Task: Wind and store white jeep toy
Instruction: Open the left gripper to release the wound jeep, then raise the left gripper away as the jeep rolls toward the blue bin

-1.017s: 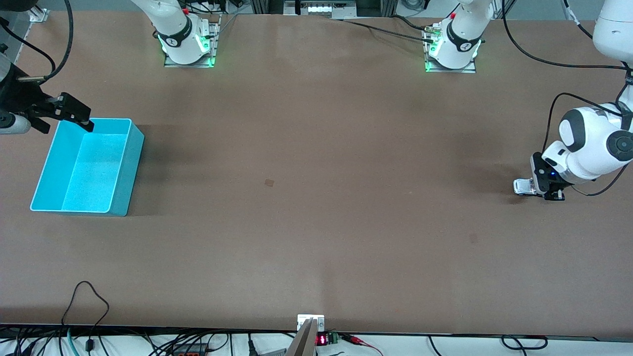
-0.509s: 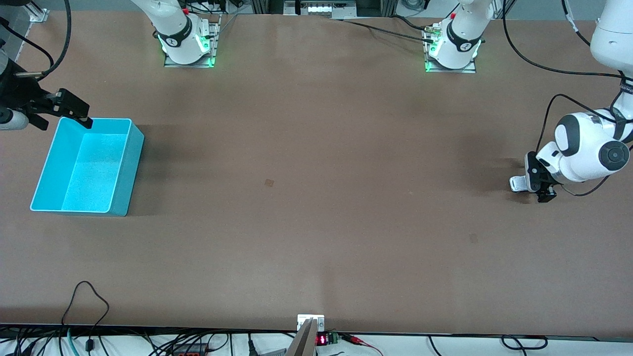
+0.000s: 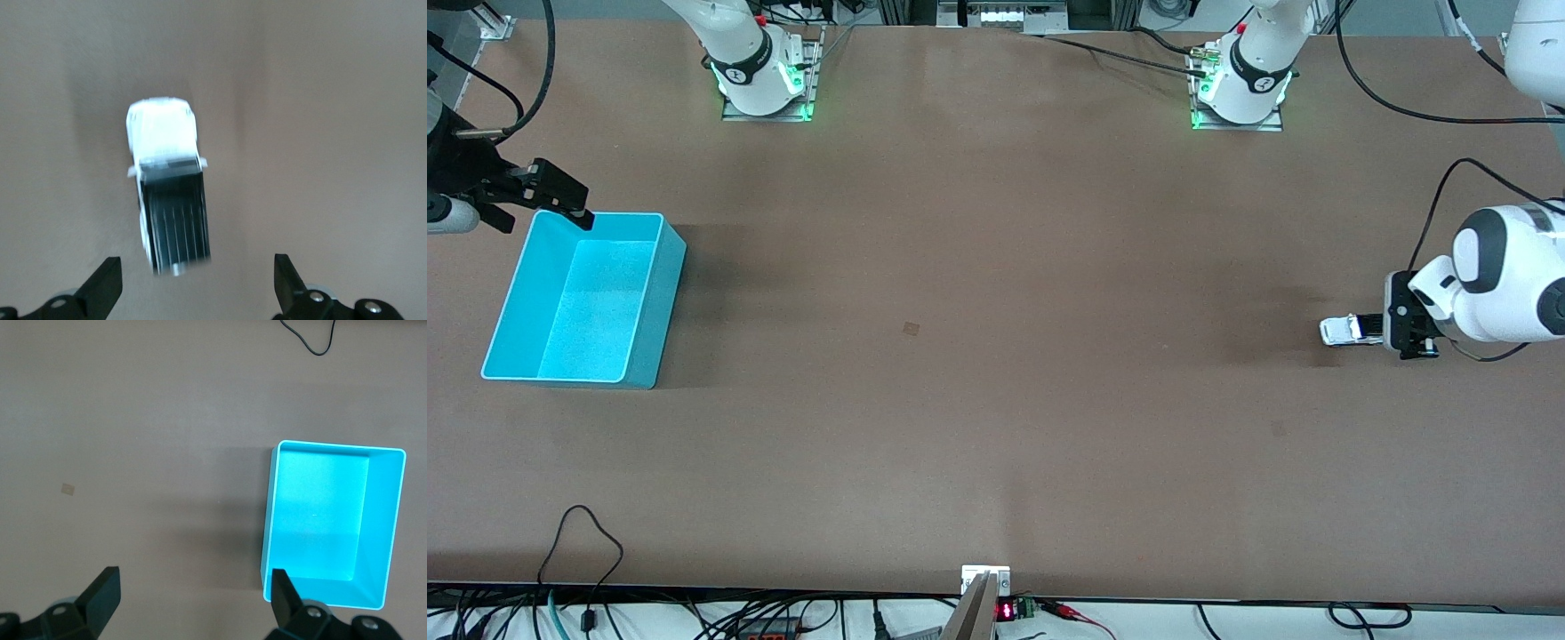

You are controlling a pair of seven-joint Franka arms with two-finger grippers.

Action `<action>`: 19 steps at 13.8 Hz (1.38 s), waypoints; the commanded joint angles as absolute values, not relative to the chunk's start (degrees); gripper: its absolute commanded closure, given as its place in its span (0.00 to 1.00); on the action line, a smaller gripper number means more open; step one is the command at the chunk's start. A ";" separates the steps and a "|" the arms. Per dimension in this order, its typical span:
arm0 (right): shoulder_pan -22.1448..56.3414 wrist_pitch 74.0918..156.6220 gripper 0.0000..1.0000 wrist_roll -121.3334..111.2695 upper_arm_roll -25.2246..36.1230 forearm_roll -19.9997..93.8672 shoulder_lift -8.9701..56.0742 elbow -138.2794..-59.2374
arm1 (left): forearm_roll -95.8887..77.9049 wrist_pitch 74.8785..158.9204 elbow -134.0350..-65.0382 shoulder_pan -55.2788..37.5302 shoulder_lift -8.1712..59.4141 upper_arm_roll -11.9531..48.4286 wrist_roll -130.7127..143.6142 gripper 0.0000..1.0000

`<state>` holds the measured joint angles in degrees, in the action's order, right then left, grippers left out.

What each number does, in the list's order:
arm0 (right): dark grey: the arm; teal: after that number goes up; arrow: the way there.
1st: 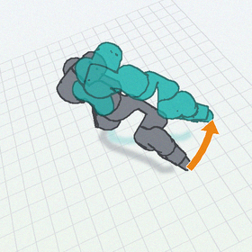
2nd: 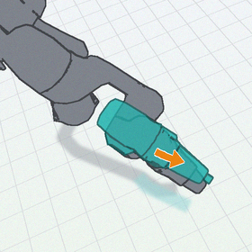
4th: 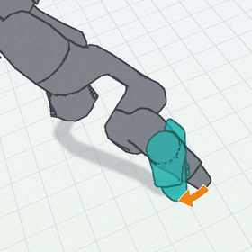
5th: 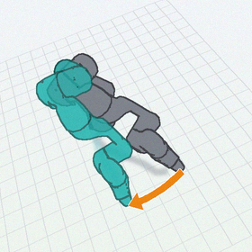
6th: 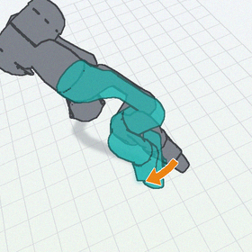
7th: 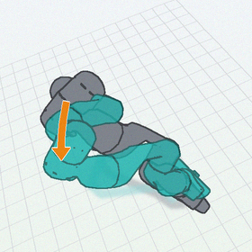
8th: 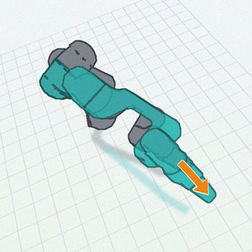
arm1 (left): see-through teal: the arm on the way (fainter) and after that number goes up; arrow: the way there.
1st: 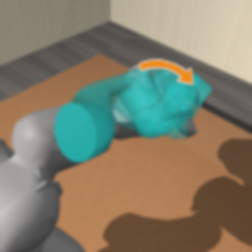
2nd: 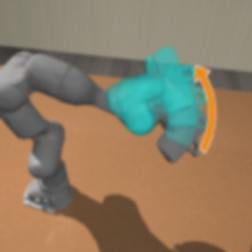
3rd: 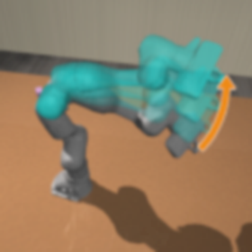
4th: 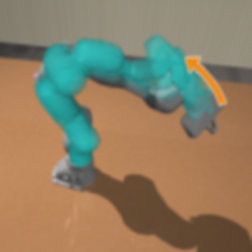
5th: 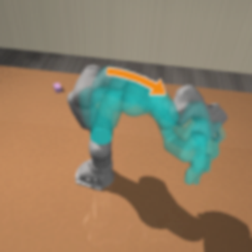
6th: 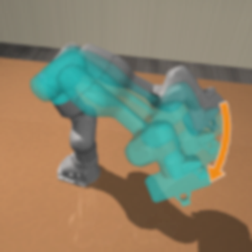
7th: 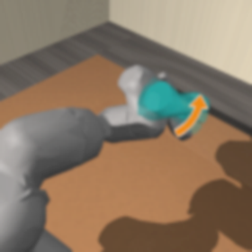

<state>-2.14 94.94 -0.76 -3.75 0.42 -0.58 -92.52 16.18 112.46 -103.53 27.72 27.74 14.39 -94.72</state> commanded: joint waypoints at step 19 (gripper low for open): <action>-2.90 94.75 0.00 -1.76 -3.69 1.49 -0.35 -92.99 | 12.14 83.05 -83.50 19.37 18.46 22.80 -42.56 0.00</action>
